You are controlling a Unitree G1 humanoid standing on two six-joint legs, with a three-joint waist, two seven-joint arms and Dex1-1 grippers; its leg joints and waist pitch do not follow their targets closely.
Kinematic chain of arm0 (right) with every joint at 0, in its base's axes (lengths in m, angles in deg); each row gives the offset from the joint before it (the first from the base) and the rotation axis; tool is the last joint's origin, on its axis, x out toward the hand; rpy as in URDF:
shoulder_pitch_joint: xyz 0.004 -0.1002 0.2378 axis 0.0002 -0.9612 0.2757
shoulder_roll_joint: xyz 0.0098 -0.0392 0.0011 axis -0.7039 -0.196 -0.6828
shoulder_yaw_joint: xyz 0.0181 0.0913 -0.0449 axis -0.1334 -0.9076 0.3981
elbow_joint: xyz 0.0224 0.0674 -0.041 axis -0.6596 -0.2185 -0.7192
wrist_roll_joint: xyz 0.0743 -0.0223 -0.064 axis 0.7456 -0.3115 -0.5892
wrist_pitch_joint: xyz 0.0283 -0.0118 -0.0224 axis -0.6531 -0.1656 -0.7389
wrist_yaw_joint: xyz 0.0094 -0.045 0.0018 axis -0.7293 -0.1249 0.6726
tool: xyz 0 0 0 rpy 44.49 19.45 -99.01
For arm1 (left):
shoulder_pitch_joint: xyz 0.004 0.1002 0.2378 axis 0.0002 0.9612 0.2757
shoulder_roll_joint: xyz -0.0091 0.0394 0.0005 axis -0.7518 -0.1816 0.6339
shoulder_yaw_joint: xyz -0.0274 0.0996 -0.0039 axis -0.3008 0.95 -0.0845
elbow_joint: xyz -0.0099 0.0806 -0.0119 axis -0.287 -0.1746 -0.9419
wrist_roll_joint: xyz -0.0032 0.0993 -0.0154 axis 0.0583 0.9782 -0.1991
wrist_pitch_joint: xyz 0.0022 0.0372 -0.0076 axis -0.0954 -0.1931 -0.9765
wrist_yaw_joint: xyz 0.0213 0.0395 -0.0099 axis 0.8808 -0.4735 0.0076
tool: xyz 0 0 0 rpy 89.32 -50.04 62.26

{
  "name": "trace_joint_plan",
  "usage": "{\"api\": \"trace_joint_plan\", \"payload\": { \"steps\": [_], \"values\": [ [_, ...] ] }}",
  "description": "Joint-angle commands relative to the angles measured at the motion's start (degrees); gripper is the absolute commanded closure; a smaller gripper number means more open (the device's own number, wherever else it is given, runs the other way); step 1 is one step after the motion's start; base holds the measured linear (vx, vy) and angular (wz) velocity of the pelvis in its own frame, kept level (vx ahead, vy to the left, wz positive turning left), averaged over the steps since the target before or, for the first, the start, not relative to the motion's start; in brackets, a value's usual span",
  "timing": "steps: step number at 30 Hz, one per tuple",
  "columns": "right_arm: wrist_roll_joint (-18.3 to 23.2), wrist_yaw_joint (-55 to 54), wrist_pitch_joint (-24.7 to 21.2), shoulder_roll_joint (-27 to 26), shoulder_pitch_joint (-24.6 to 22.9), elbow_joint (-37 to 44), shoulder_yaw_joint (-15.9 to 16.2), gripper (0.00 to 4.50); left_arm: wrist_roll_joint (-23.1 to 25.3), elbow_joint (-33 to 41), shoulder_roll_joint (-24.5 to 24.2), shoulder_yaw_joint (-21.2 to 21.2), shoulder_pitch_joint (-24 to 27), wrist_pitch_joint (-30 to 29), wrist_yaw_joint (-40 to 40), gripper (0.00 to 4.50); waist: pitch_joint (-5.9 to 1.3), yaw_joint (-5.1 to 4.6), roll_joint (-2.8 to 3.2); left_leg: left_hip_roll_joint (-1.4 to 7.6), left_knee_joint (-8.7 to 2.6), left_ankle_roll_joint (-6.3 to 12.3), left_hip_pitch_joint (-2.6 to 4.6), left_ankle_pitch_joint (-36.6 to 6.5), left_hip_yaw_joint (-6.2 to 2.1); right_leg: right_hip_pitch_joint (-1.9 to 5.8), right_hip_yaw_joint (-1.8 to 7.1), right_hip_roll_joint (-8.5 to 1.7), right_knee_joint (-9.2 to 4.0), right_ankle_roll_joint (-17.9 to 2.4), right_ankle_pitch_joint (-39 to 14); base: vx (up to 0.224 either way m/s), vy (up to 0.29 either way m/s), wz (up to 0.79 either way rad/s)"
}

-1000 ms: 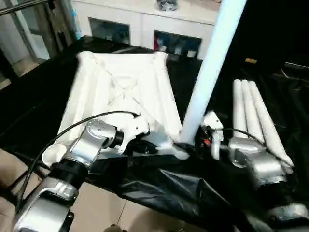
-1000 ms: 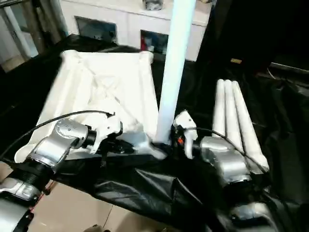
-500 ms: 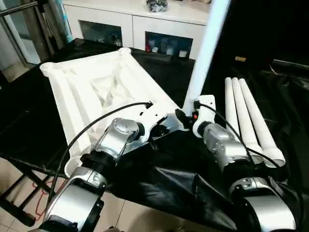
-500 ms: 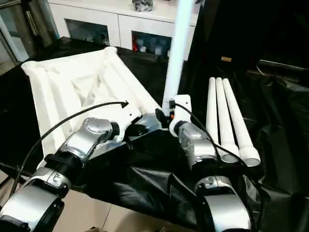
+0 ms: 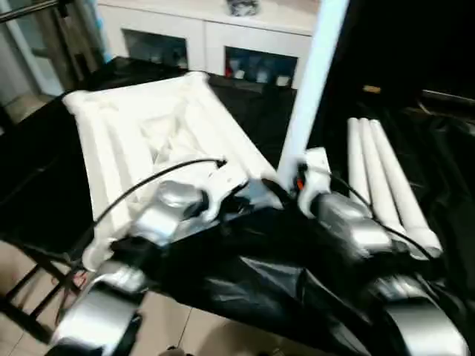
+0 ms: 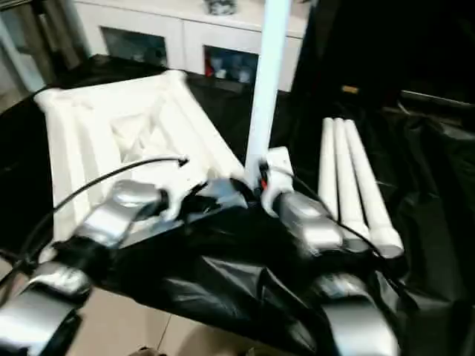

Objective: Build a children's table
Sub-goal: Rotate leg to tighten

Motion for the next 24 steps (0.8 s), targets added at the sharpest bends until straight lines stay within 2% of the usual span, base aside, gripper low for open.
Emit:
{"api": "trace_joint_plan", "payload": {
  "steps": [1, 3, 7, 9, 12, 15, 19, 23, 24],
  "values": [
    [1.10, 8.23, -2.49, 0.13, -1.49, 4.54, 4.84, 0.87, -3.54, 4.00, 2.01, 2.89, -0.50, 2.88, -5.22, 4.50, -4.01, 0.21, 0.24, 3.30, -3.62, 4.40, 0.85, -8.35, -0.75, 3.47, 3.37, -6.50, -4.39, -12.61, -8.88, 0.000, 0.000, 0.00],
    [1.44, 12.44, -2.15, 3.43, -3.88, 8.52, 6.41, 0.87, -3.68, 4.44, 0.55, 3.10, -0.19, 3.23, -7.60, 4.50, -3.93, 0.72, 0.36, 3.45, -3.72, 4.09, 0.95, -8.80, -0.74, 3.36, 3.31, -6.50, -4.54, -12.01, -10.13, 0.000, 0.000, 0.00],
    [1.64, 15.66, -2.34, 5.84, -5.53, 11.13, 7.41, 0.87, -4.07, 5.20, -0.89, 3.14, 0.31, 3.76, -10.36, 4.50, -3.85, 0.96, 0.18, 3.37, -3.82, 3.31, 0.98, -10.19, -0.74, 3.18, 3.11, -6.67, -4.94, -10.98, -13.99, 0.000, 0.000, 0.00],
    [2.57, 17.64, -3.95, 6.86, -6.41, 13.10, 7.48, 0.87, -4.13, 5.55, -1.95, 3.30, 0.57, 3.62, -12.17, 4.50, -3.84, 1.11, 0.23, 3.35, -3.84, 3.49, 0.86, -9.89, -0.75, 3.27, 3.10, -6.66, -4.96, -10.48, -14.32, 0.000, 0.000, 0.00],
    [3.43, 19.12, -6.28, 7.34, -7.12, 15.21, 7.25, 1.11, -4.07, 5.43, -2.97, 3.48, 0.66, 3.78, -13.79, 4.50, -3.94, 1.29, 0.34, 3.48, -3.89, 3.49, 0.85, -9.35, -0.80, 3.17, 2.92, -6.64, -4.76, -10.77, -13.11, 0.000, 0.000, 0.00],
    [3.87, 19.63, -7.60, 7.46, -7.46, 16.22, 7.26, 1.28, -4.19, 5.49, -3.38, 3.46, 0.73, 3.68, -14.74, 4.50, -4.13, 1.60, 0.31, 3.50, -3.82, 3.42, 0.84, -8.56, -0.73, 3.17, 2.93, -6.78, -4.46, -11.15, -11.26, 0.000, 0.000, 0.00],
    [3.89, 18.82, -8.13, 6.67, -7.55, 16.32, 7.57, 1.62, -4.06, 5.35, -3.17, 3.04, 0.61, 3.33, -13.93, 4.50, -4.07, 1.71, 0.26, 3.48, -3.86, 3.02, 0.75, -8.60, -0.77, 3.21, 2.88, -6.91, -4.51, -11.02, -11.82, 0.000, 0.000, 0.00],
    [1.64, 12.28, -7.60, 3.38, -6.62, 12.27, 6.64, 1.70, -3.78, 4.25, -1.13, 1.91, -0.13, 2.34, -10.11, 4.50, -3.99, 1.49, 0.24, 3.40, -3.90, 2.57, 0.77, -8.97, -0.81, 3.05, 2.88, -6.97, -4.61, -10.68, -13.21, 0.000, 0.000, 0.00],
    [0.47, 9.33, -6.71, 2.32, -6.04, 10.46, 6.28, 1.70, -3.64, 3.84, -0.51, 1.68, -0.42, 2.24, -8.84, 4.50, -3.93, 1.32, 0.26, 3.33, -3.93, 1.97, 0.87, -9.60, -0.84, 2.92, 2.85, -7.04, -4.84, -10.43, -14.89, 0.000, 0.000, 0.00]
  ]
}}
